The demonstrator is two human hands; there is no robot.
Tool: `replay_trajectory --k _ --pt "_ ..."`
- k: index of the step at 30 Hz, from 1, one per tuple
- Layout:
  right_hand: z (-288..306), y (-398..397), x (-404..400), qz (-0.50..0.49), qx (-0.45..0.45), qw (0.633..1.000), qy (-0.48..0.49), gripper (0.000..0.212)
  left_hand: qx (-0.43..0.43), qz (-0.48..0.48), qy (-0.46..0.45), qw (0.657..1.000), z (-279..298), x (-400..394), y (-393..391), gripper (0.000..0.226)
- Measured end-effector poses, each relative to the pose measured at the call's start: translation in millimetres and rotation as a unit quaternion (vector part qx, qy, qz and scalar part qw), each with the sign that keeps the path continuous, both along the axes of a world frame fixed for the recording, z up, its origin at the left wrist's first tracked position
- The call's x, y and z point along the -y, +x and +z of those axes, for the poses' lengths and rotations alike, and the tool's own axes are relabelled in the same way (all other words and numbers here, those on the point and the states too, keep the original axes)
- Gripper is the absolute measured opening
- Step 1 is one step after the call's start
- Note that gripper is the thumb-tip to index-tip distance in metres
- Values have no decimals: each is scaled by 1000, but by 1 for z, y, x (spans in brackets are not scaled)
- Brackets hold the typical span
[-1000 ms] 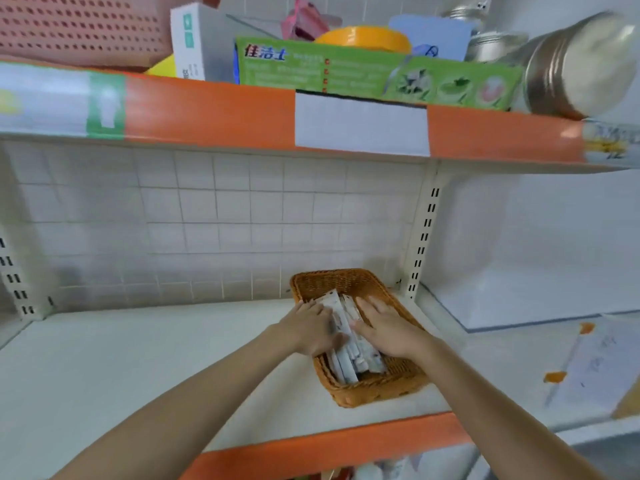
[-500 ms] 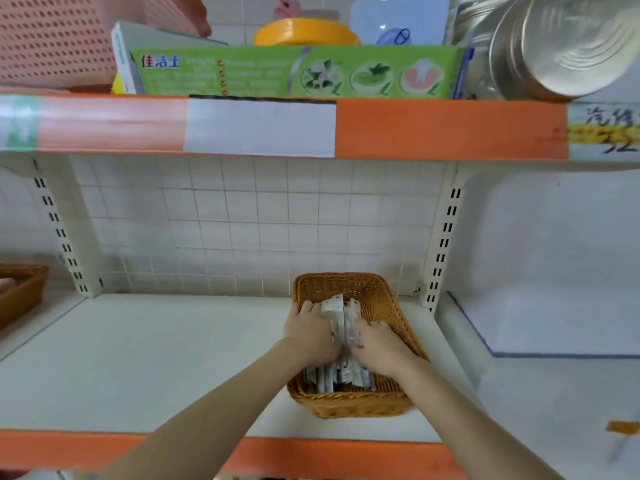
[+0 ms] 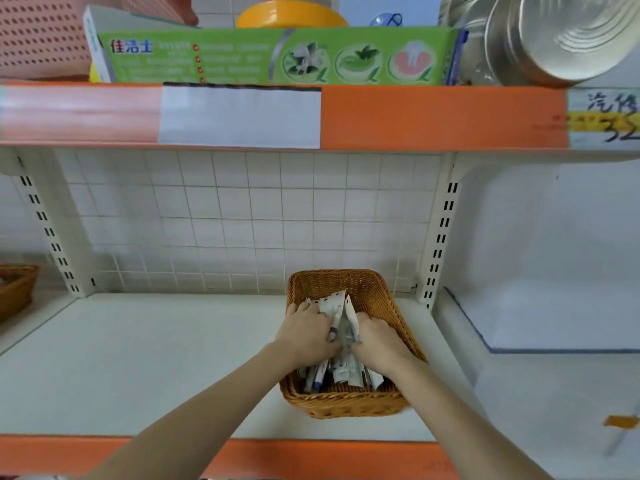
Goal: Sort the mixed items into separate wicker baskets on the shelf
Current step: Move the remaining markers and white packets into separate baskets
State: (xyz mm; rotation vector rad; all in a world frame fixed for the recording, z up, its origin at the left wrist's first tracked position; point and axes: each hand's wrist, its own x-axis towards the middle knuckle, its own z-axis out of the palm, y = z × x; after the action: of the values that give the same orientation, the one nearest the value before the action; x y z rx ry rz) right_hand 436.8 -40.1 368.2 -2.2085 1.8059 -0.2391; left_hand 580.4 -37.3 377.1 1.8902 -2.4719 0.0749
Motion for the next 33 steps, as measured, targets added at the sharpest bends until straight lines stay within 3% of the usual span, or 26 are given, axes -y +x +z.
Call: replay_trajectory --k 11,16,20,24,33 --pt "1 -1 -9 14 5 998 -56 29 -89 16 5 996 1 -5 -2 38" --pt "13 3 -7 15 36 998 -58 35 -153 33 -5 988 5 -5 -1 31" --pt "33 18 -13 19 89 994 -56 36 -247 27 -26 968 14 -11 -1 14" --pt "53 44 -21 37 123 989 -68 35 -329 28 -90 940 35 -32 16 16" --pt "46 164 -76 94 132 985 -56 41 -290 140 -71 944 29 -107 155 16"
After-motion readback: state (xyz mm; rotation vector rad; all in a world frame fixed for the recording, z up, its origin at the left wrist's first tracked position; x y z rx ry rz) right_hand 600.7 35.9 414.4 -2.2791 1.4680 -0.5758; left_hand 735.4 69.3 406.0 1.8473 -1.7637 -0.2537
